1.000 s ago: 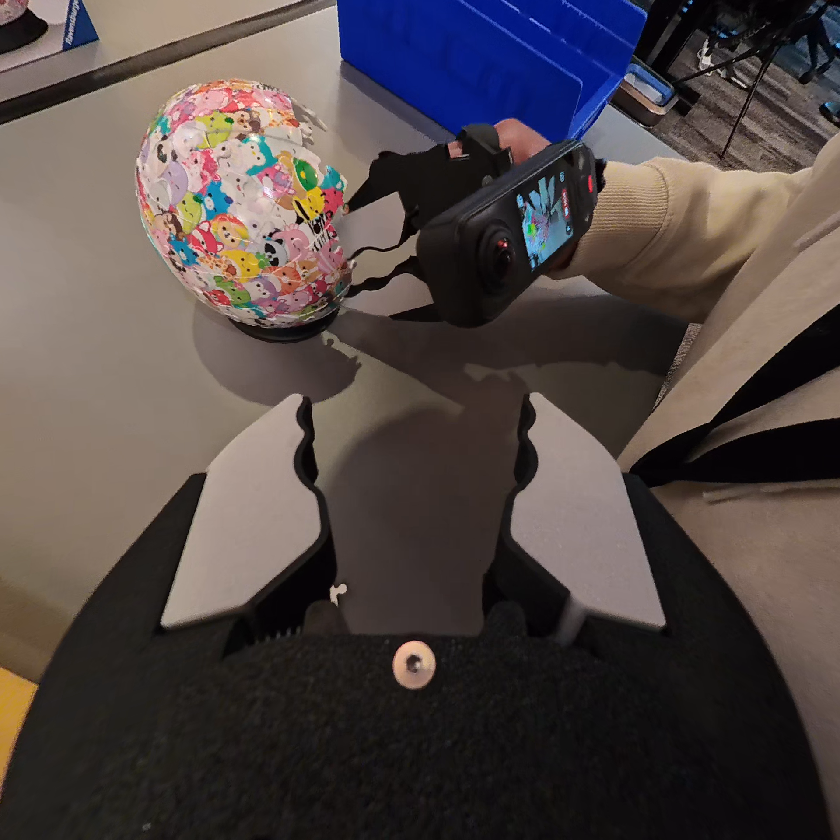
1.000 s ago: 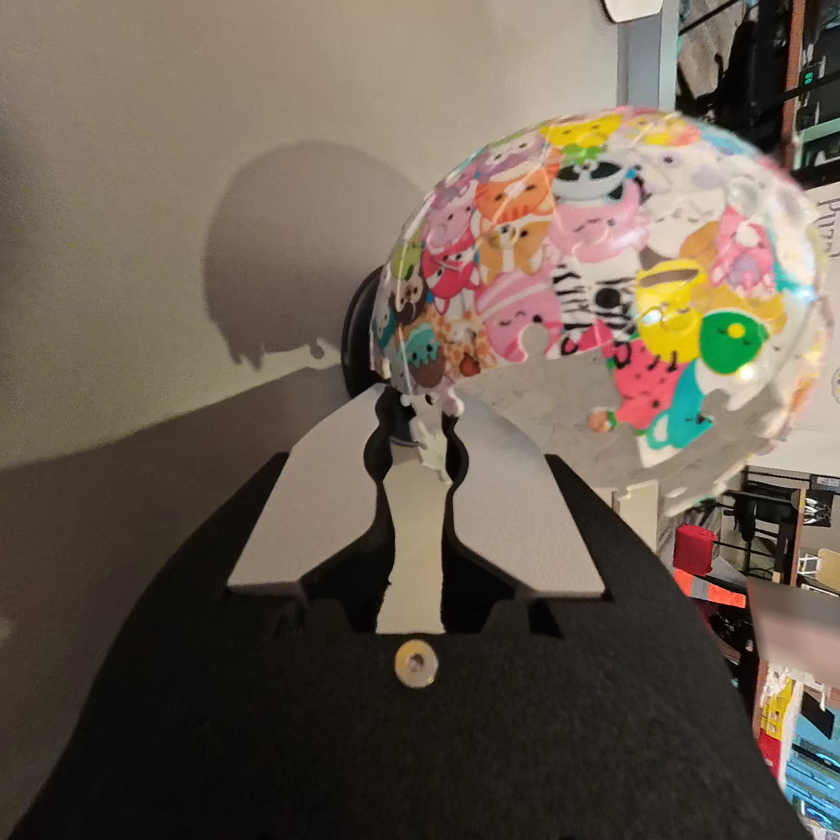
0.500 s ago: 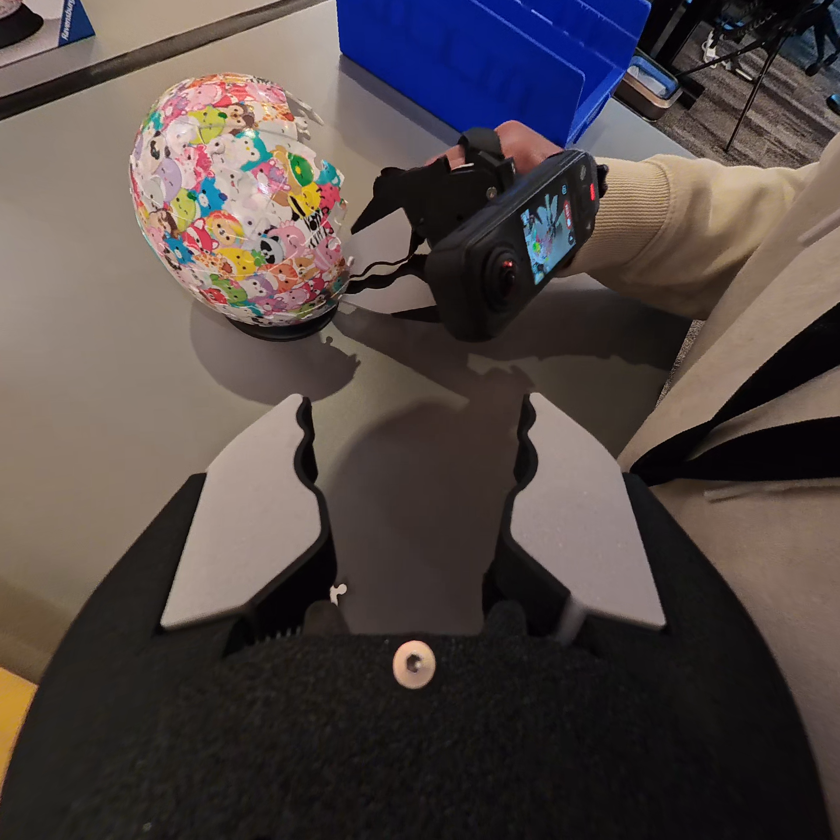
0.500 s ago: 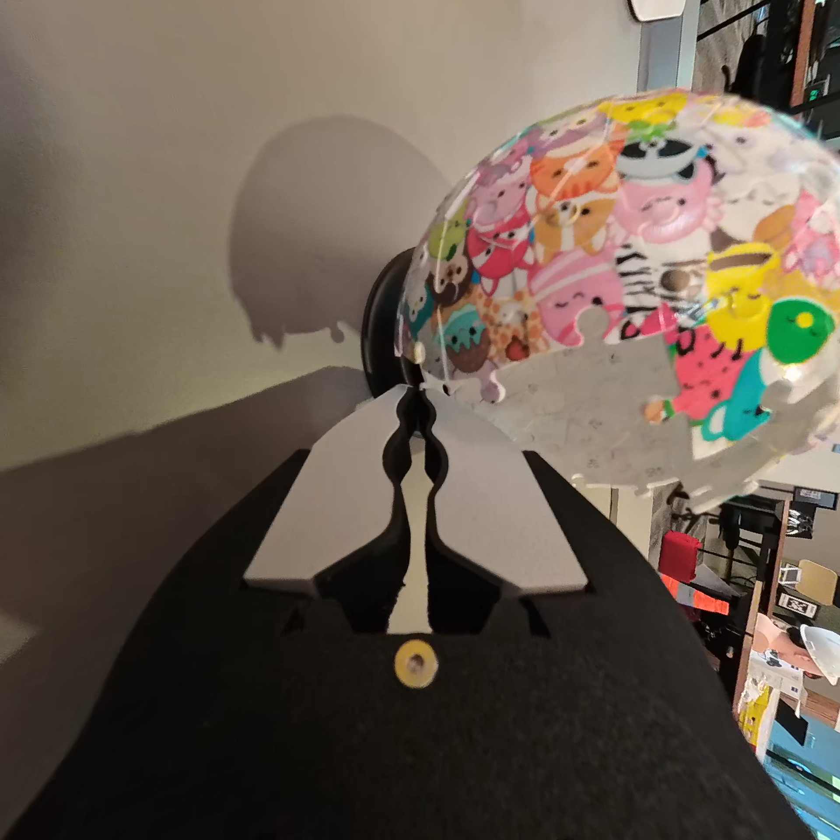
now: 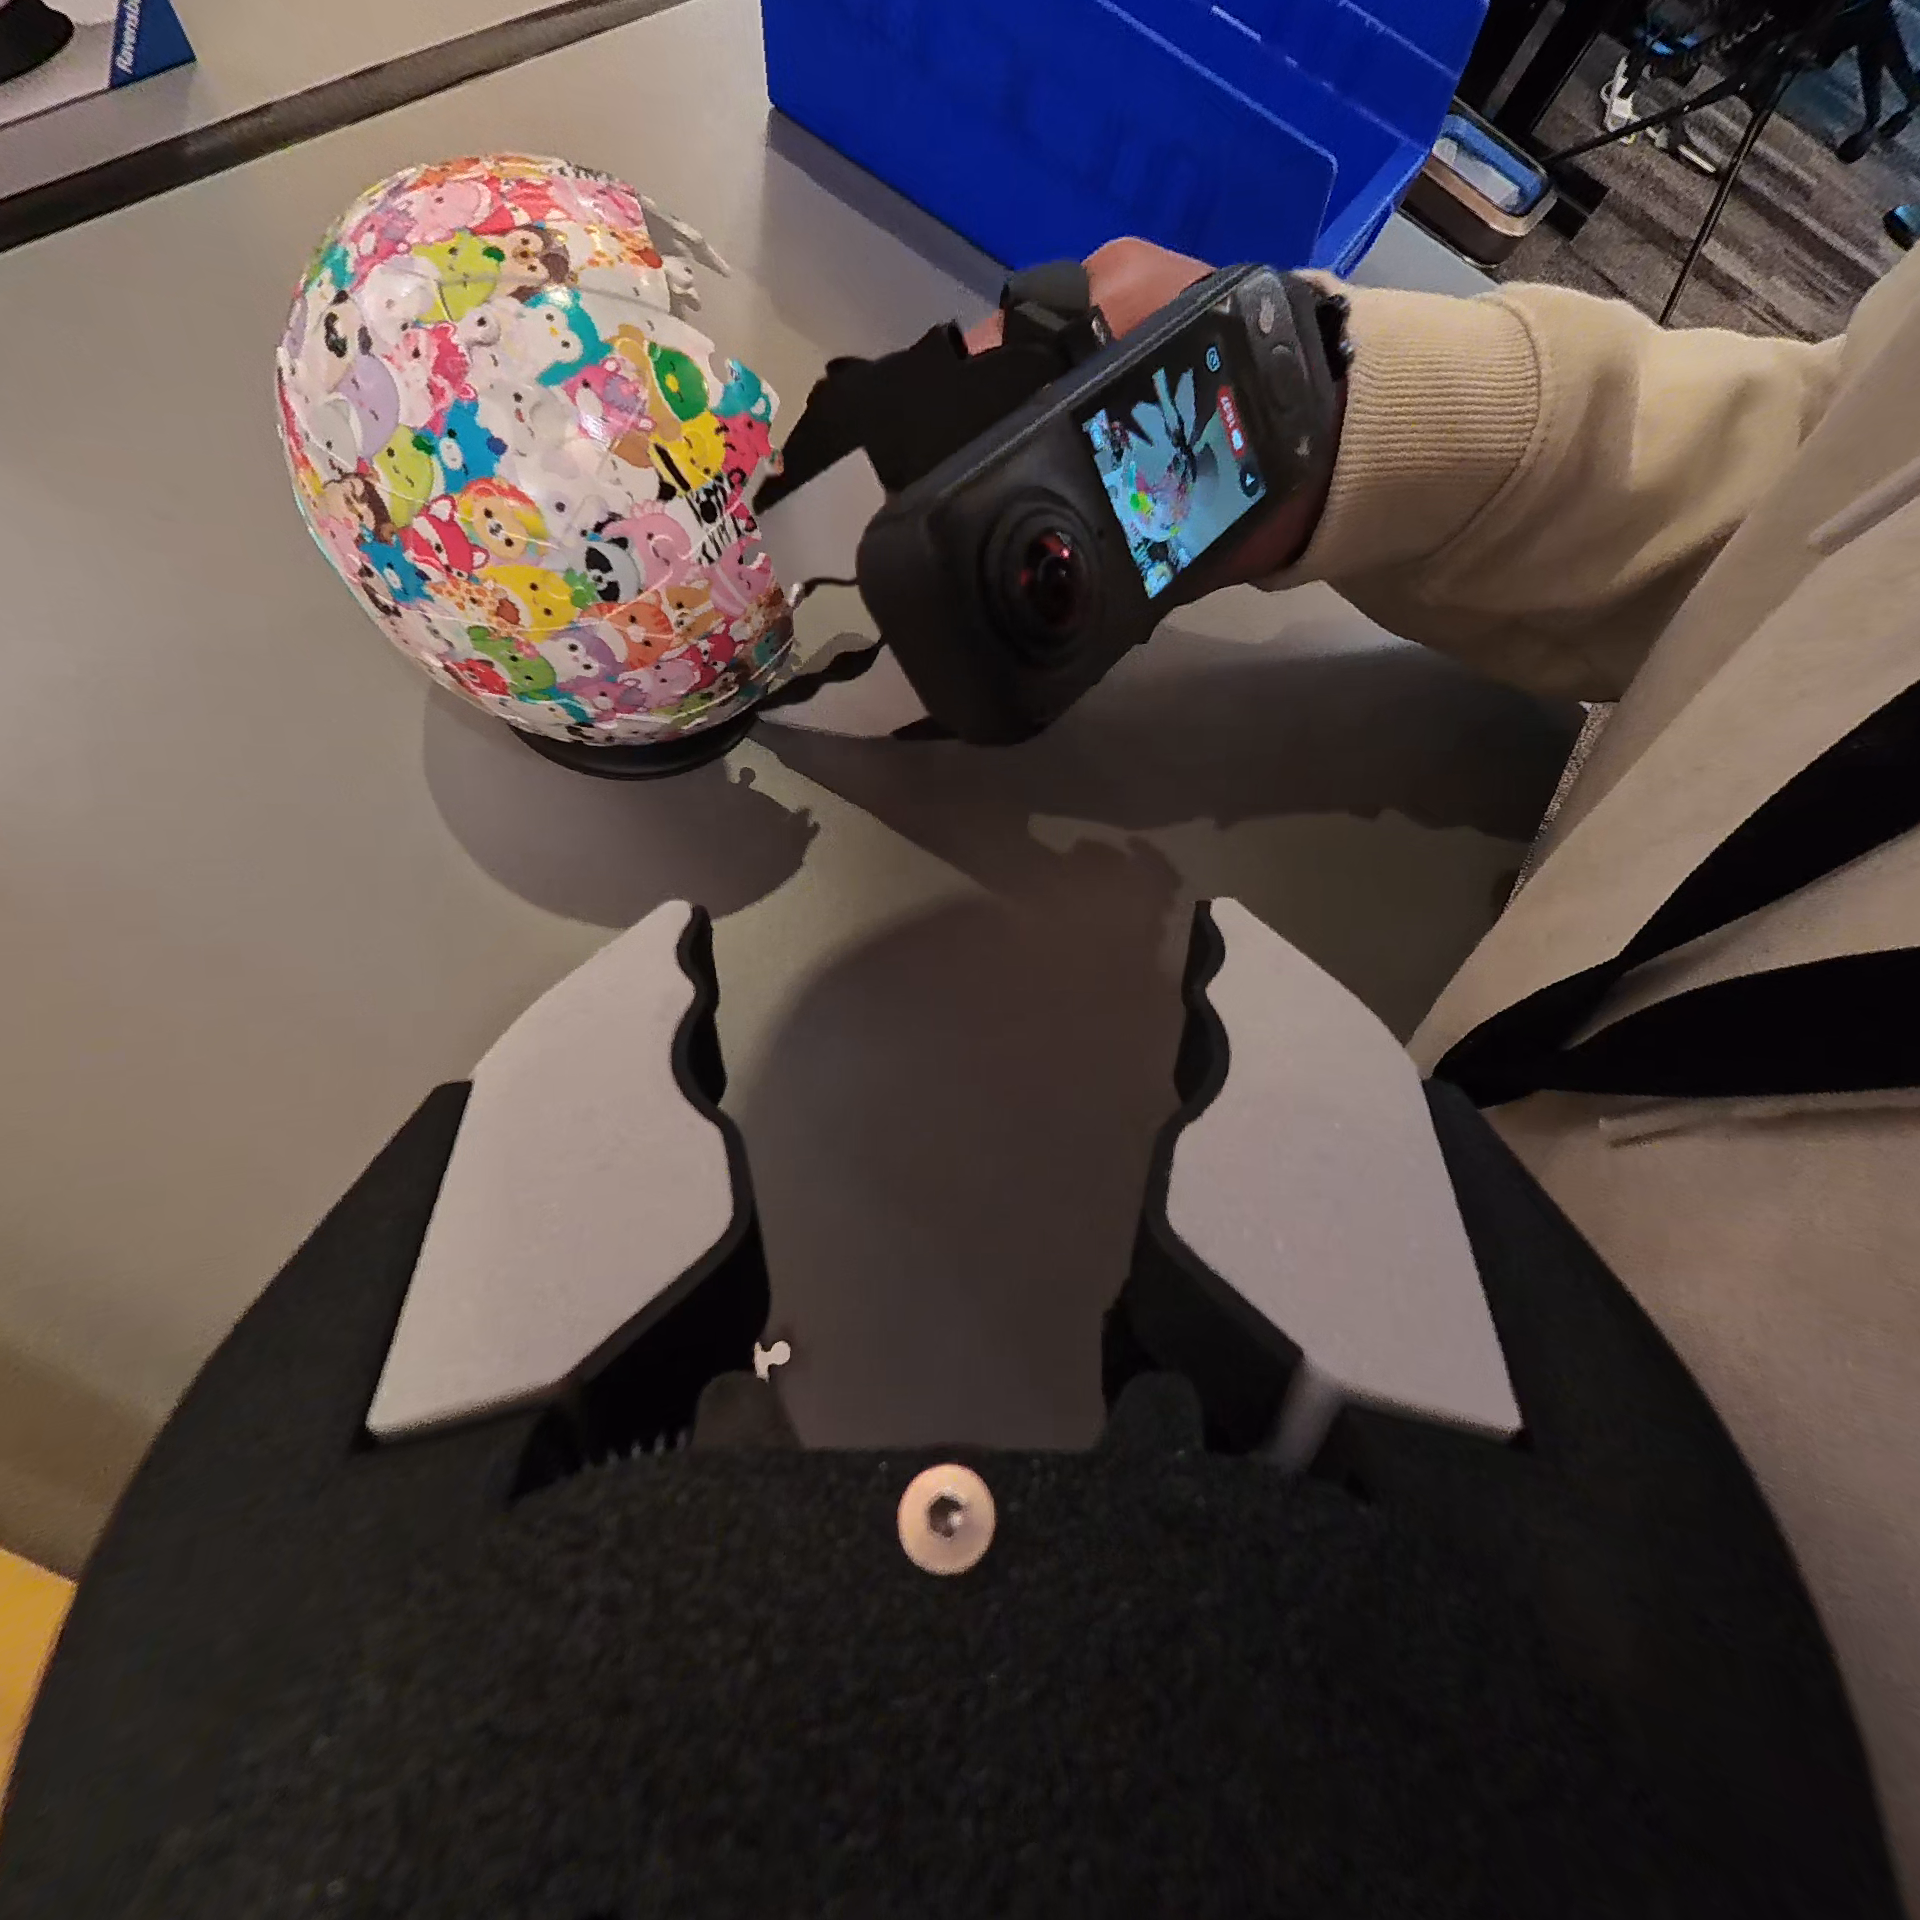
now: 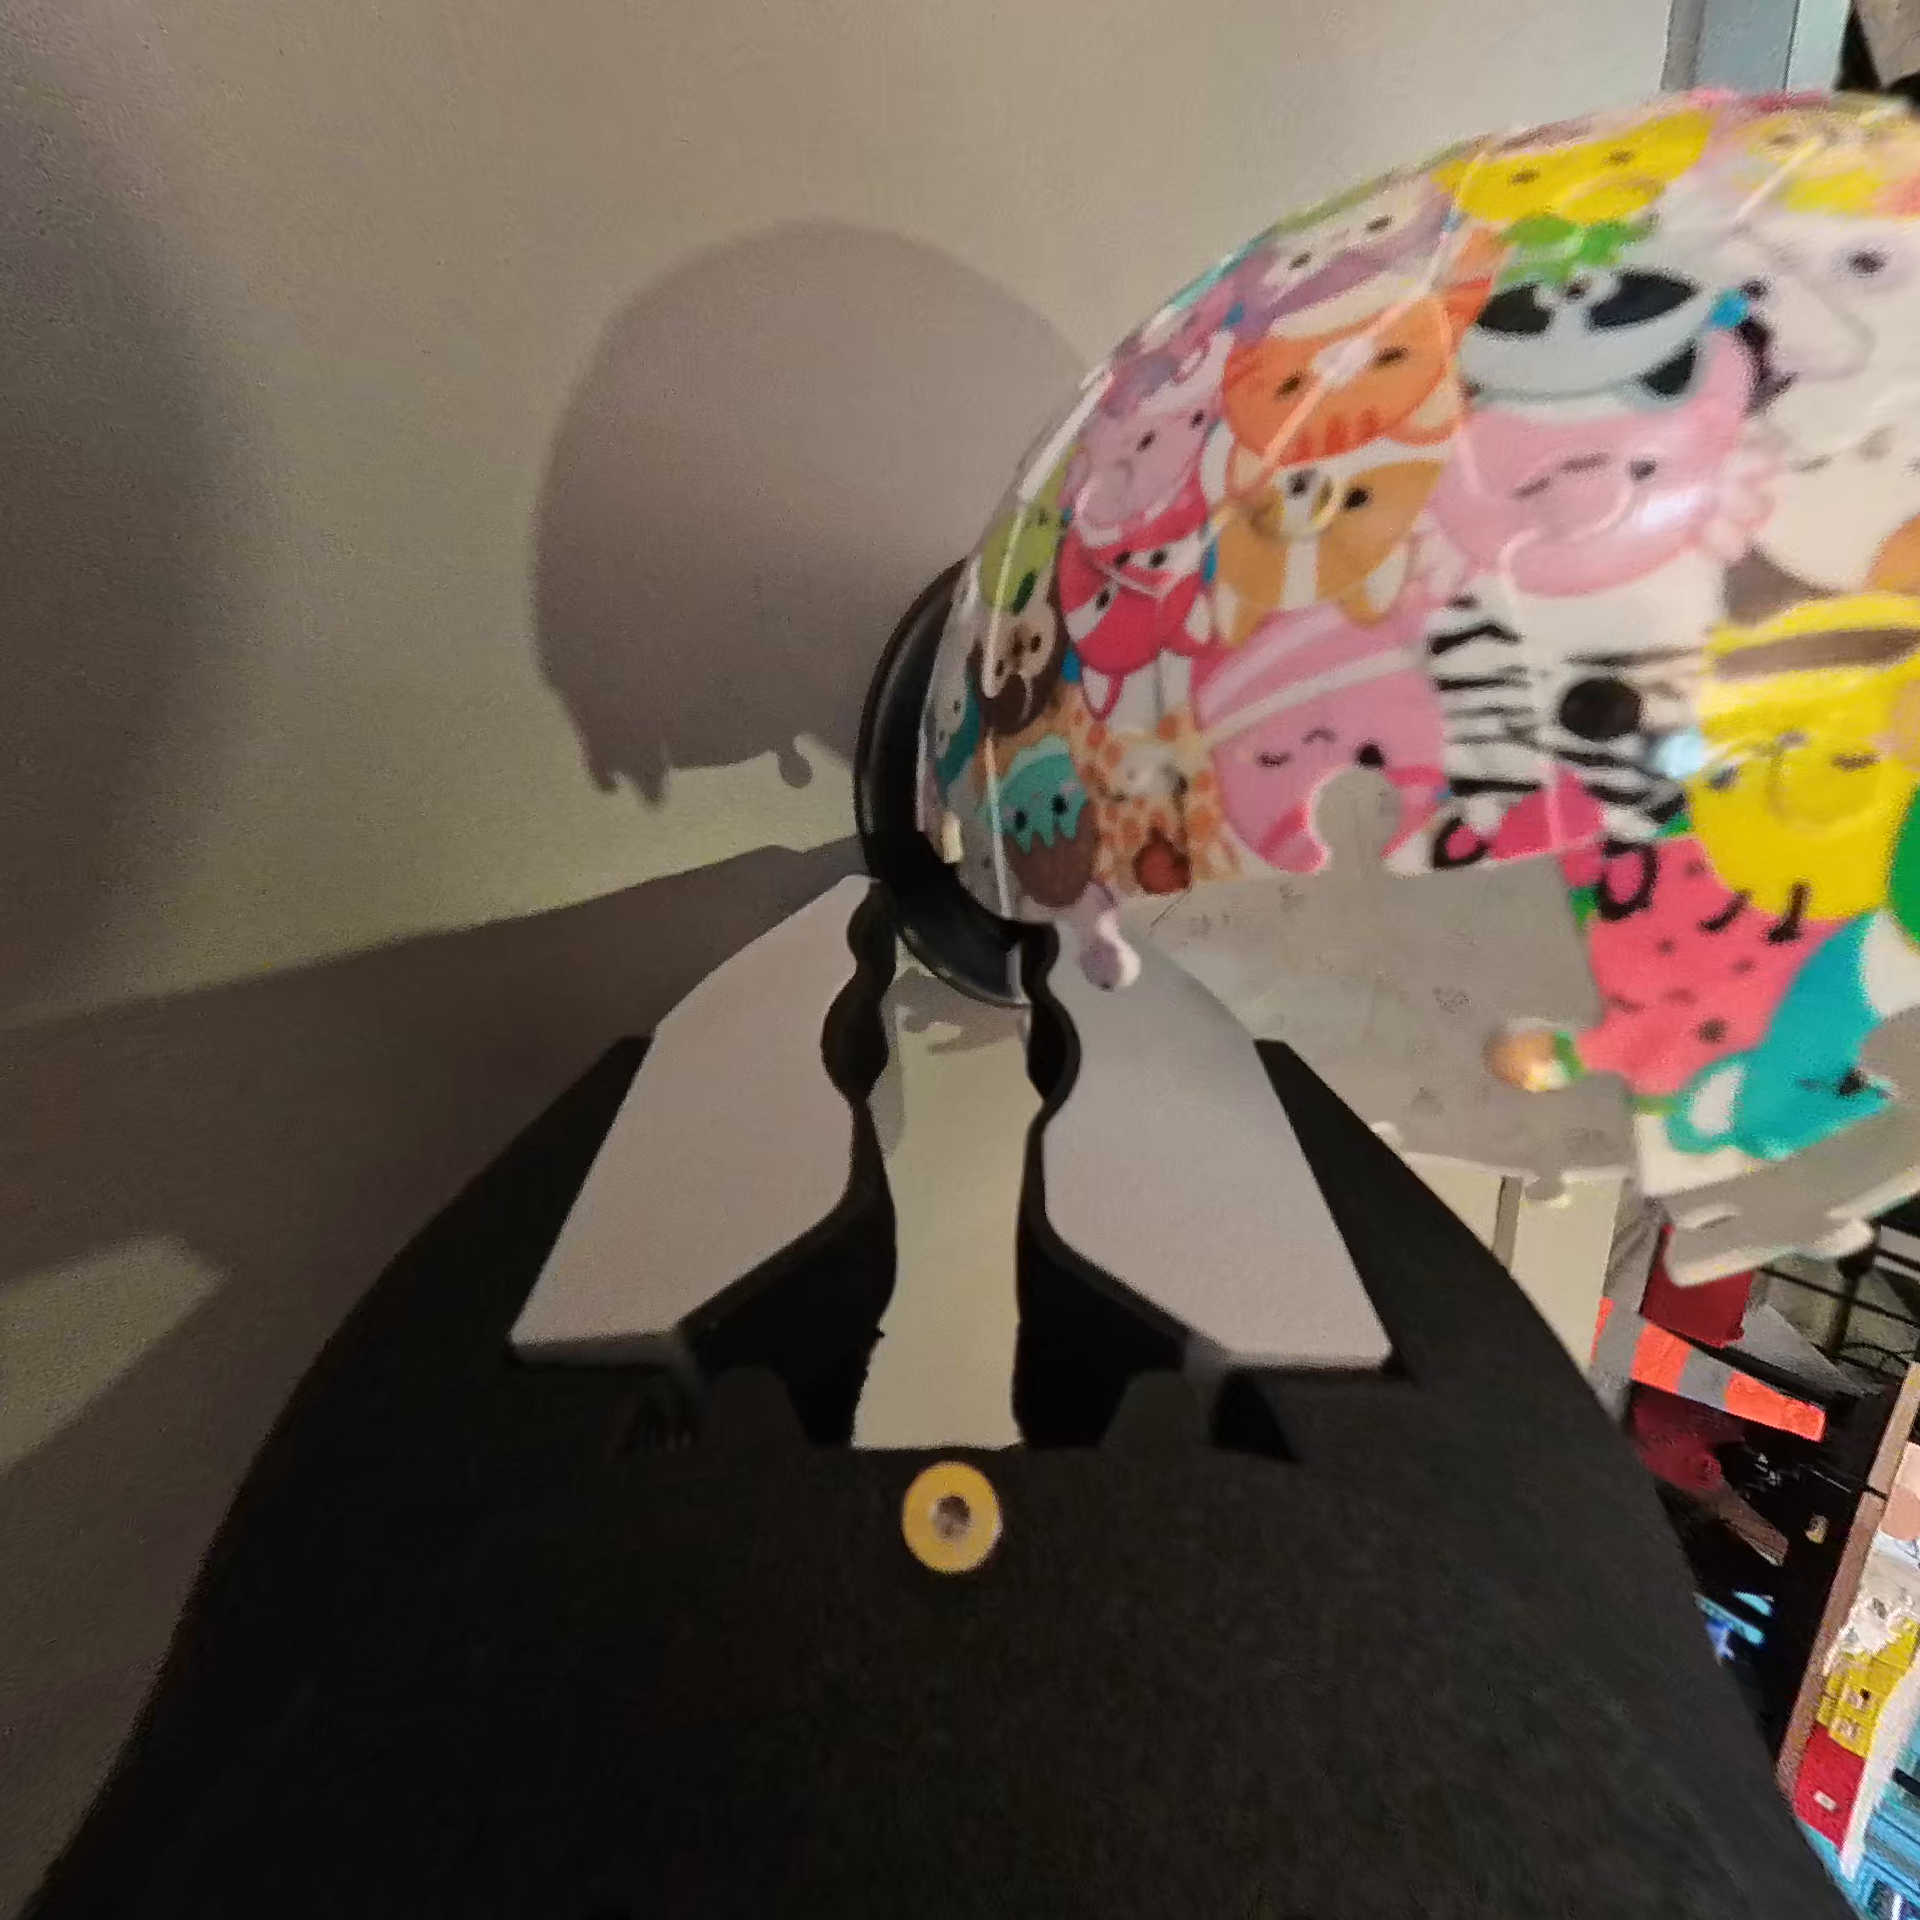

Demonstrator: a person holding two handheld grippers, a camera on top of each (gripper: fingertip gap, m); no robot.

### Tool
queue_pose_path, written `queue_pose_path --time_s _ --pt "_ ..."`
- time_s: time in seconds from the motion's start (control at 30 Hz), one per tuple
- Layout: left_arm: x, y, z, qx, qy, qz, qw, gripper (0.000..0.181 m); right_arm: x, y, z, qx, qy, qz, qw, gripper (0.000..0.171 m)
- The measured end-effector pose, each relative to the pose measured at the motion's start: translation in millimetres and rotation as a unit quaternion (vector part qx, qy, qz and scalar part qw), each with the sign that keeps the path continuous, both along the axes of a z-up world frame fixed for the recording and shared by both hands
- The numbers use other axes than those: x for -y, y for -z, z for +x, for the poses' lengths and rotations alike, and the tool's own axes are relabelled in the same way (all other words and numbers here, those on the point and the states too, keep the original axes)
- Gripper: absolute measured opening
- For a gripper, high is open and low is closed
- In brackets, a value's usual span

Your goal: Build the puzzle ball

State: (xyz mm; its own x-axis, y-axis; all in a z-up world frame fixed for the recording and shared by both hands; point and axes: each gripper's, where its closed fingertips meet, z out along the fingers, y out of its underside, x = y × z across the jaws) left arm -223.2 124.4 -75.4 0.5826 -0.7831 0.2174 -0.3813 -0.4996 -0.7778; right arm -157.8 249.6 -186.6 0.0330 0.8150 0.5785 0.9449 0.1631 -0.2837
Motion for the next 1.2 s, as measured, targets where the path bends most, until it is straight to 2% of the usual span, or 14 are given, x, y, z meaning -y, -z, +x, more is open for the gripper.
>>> queue_pose_path --time_s 0.17,0.27,0.43,0.67,0.73,0.77,0.83,0.93,1.2 --pt "0 -1 -1 0.001 -0.003 0.001 1.0 0.085 1 1 0 0.007 -0.006 -0.001 1.0 0.019" --pt "0 0 -1 0.0 -0.004 0.0 1.0 0.085 -1 -5 1 0.007 -0.011 0.024 1.0 0.003" --pt "1 -1 -1 0.001 -0.003 0.001 1.0 0.085 4 -9 1 0.002 -0.016 0.028 0.999 0.002" --pt "2 -1 -1 0.0 -0.002 0.002 1.0 0.085 6 -8 1 -0.001 -0.021 0.035 0.999 0.004" --pt "1 -1 -1 0.0 -0.003 0.002 1.0 0.085 5 -6 2 0.01 -0.022 0.04 0.999 0.013" --pt "1 -1 -1 0.0 -0.004 0.002 1.0 0.085 5 -5 3 0.016 -0.023 0.04 0.999 0.005" --pt "1 -1 -1 0.0 -0.004 0.002 1.0 0.085 4 -8 1 0.008 -0.026 0.047 0.999 0.004" --pt "1 0 -2 -0.001 -0.006 0.0 1.0 0.085 4 -10 -1 0.004 -0.029 0.051 0.998 0.013" --pt "1 1 -1 -0.004 -0.004 0.0 1.0 0.085 1 -8 -4 0.009 -0.036 0.064 0.997 0.02"
